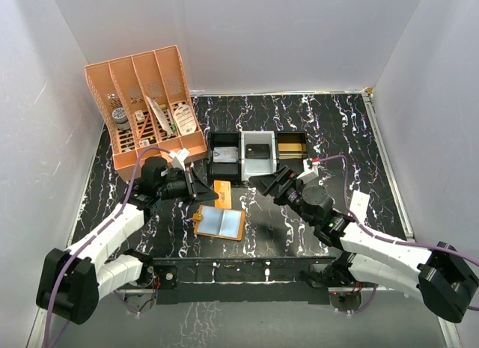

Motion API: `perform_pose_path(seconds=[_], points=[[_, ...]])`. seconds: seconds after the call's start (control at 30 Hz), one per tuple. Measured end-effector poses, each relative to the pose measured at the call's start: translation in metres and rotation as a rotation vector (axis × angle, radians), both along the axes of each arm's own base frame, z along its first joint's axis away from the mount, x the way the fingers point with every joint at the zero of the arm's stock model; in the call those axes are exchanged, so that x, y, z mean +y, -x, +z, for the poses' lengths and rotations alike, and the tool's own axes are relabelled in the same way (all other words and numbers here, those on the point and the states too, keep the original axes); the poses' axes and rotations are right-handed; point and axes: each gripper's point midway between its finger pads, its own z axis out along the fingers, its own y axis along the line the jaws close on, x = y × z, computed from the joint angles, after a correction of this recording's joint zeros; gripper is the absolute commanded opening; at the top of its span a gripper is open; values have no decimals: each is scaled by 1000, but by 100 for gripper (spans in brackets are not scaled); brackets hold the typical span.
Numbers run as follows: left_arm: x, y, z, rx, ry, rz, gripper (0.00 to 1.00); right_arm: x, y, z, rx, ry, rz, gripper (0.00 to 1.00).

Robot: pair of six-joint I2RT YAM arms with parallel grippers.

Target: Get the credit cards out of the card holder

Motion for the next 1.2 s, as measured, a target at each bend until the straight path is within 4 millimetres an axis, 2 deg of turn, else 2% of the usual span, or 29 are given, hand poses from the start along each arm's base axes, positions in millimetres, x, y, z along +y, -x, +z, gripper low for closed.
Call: perform_pose_path(seconds=[0.1,0.2,0.27,0.33,0.47,0.63,0.7,0.8,1.03,1.2], points=[[-4,-8,0,33,64,0,0,-8,-2,-14,28,-27,-32,94],[-4,-13,-5,67,99,7,0,-15,-5,-45,98,-34,-39,91],[-4,-12,-2,59,120,-1,0,-13,-7,-56,138,-28,-12,89],[-5,-10,5,35,143,-20,0,-5,-6,-60,160,-21,36,85],[-7,-4,16,-6,189,-51,0,23,-7,-35,136,-45,171,72],[-9,2,24,-7,237,-63,0,47,-7,2,79,-88,300,66],[-8,6,28,-15,263,-56,0,53,-3,6,72,-97,347,64],[-6,12,33,-27,293,-48,0,61,4,6,89,-99,420,54],[-9,7,42,-24,349,-42,0,84,18,24,74,-103,616,41],[-10,11,51,-39,384,-70,0,84,31,32,62,-120,703,26]])
